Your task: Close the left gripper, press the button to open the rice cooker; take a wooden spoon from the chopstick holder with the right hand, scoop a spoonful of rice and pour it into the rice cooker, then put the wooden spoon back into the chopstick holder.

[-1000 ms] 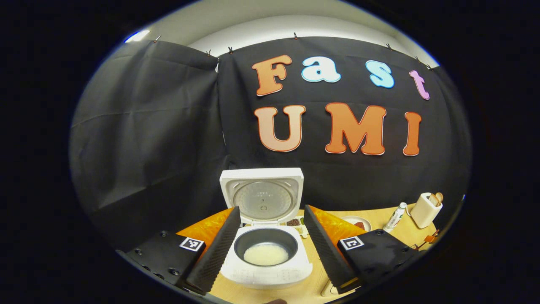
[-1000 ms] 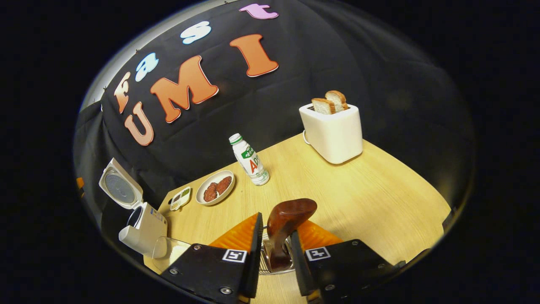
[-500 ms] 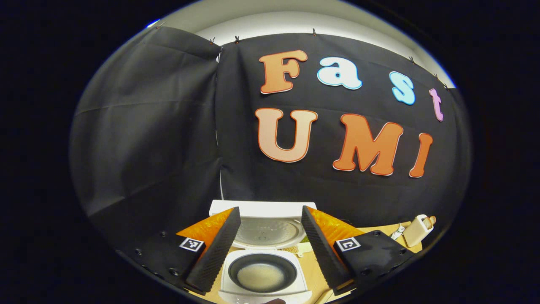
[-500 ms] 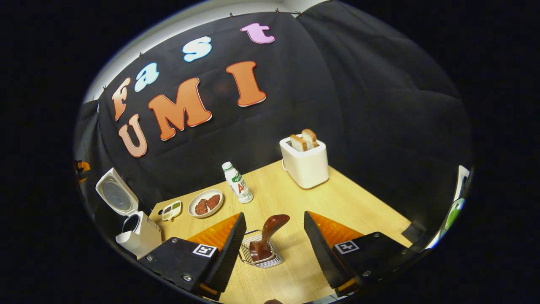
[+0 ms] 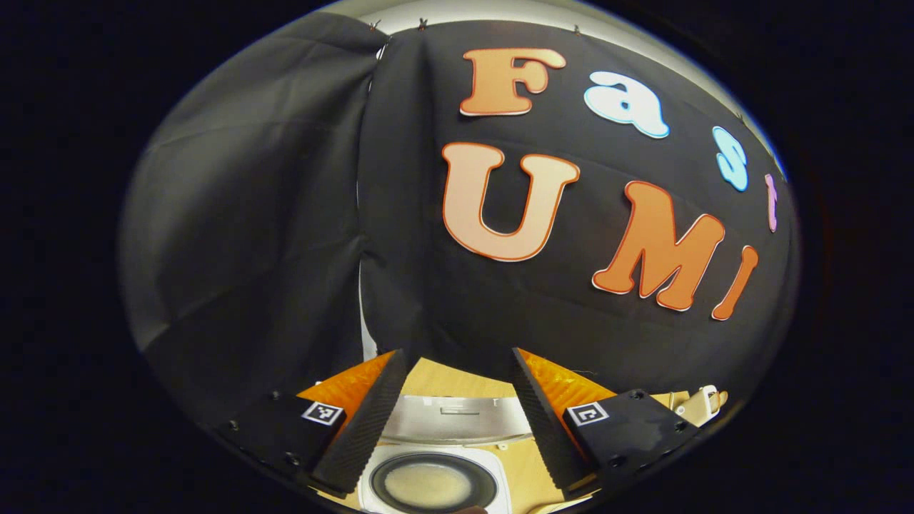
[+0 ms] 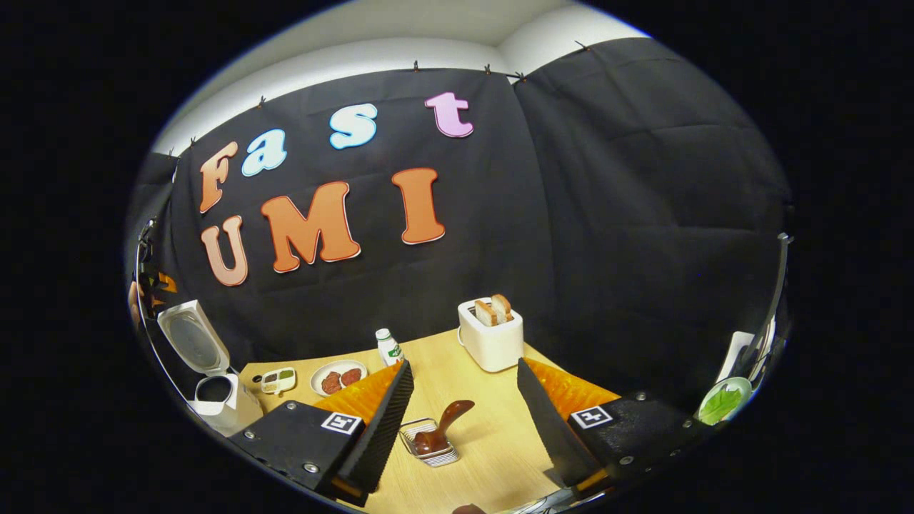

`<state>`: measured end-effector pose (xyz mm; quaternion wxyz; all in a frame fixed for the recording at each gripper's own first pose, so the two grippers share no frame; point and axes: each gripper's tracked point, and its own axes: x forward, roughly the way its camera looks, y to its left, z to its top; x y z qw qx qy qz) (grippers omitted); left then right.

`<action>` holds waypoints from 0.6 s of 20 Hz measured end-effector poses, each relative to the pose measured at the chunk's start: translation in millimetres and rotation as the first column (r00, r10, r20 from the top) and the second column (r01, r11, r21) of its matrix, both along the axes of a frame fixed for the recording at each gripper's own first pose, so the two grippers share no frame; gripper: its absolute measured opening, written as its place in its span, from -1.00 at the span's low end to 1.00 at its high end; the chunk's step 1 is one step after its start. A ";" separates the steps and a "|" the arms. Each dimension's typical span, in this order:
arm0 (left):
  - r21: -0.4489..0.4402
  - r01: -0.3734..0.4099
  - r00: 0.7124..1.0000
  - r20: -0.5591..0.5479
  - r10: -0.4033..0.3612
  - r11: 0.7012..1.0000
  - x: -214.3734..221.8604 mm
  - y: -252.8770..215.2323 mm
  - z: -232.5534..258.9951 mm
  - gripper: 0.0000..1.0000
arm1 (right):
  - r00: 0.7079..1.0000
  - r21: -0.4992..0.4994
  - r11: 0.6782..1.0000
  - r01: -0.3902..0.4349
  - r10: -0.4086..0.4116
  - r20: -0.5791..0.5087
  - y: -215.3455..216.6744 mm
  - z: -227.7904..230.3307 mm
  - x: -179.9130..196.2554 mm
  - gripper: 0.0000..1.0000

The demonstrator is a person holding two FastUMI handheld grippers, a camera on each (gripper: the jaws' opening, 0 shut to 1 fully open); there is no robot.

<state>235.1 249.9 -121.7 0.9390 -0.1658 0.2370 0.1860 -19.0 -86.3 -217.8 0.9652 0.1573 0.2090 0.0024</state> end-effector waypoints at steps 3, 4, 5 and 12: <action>0.027 0.001 0.996 -0.087 0.001 1.000 11.2 11.8 -23.2 1.00 | 1.000 0.013 1.000 0.011 -0.011 -0.009 2.5 1.8 -6.9 0.82; 0.055 -0.002 0.993 -0.120 0.009 0.998 13.4 17.0 -29.2 1.00 | 1.000 0.018 1.000 0.006 -0.006 -0.007 5.0 2.4 -8.6 0.82; 0.068 0.017 0.985 -0.175 -0.004 0.998 13.6 15.5 -39.0 1.00 | 1.000 0.017 1.000 -0.002 0.003 -0.007 8.9 -0.3 -7.5 0.82; -0.043 0.113 0.935 -0.335 -0.121 0.993 -15.8 -31.1 -68.7 1.00 | 0.995 0.068 0.993 -0.097 0.097 0.002 46.4 -8.8 3.7 0.82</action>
